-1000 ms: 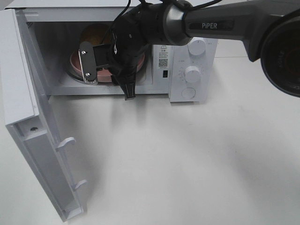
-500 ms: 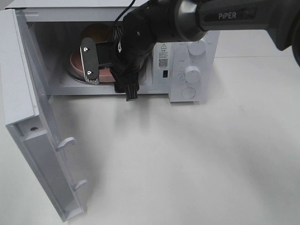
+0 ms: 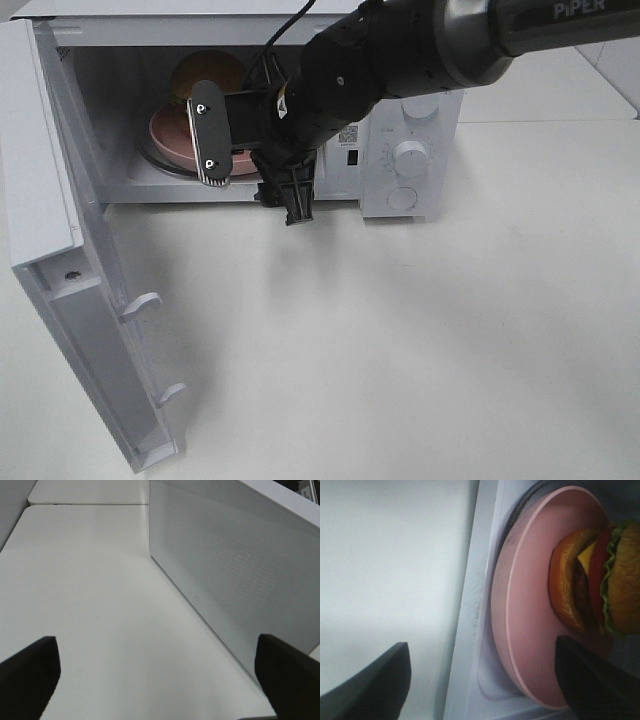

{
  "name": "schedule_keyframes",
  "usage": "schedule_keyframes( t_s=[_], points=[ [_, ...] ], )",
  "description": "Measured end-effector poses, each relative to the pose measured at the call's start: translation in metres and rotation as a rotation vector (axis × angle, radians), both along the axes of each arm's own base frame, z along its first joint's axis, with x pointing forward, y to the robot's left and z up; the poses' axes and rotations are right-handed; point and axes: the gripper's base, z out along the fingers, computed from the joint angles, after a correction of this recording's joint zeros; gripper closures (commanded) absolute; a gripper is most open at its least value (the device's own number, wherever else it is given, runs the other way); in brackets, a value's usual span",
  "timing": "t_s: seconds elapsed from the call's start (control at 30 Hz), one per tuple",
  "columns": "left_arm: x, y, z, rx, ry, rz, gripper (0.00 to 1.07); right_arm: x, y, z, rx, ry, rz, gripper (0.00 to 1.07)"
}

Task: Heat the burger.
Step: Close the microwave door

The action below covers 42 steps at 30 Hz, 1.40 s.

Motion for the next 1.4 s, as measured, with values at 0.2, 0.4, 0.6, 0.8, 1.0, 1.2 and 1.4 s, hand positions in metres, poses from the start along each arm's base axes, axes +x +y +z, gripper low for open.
schedule_keyframes(
  t_s=[0.2,0.4,0.6,0.8,1.0,1.2,1.4],
  points=[
    [0.0,0.0,0.0,0.0,0.0,0.0,0.09,-0.021,-0.017,0.007,0.013,0.017,-0.014,0.31],
    [0.0,0.0,0.0,0.0,0.0,0.0,0.09,-0.043,-0.035,0.009,0.033,0.069,-0.068,0.31],
    [0.0,0.0,0.0,0.0,0.0,0.0,0.09,-0.068,-0.055,0.014,0.086,0.127,-0.156,0.31],
    [0.0,0.0,0.0,0.0,0.0,0.0,0.09,-0.081,-0.066,0.016,0.144,0.176,-0.247,0.31],
    [0.0,0.0,0.0,0.0,0.0,0.0,0.09,-0.101,-0.083,0.026,0.33,0.287,-0.496,0.31],
    [0.0,0.0,0.0,0.0,0.0,0.0,0.09,-0.119,-0.098,0.04,0.461,0.373,-0.696,0.31],
    [0.0,0.0,0.0,0.0,0.0,0.0,0.09,-0.137,-0.116,0.05,0.457,0.468,-0.91,0.31]
  ],
)
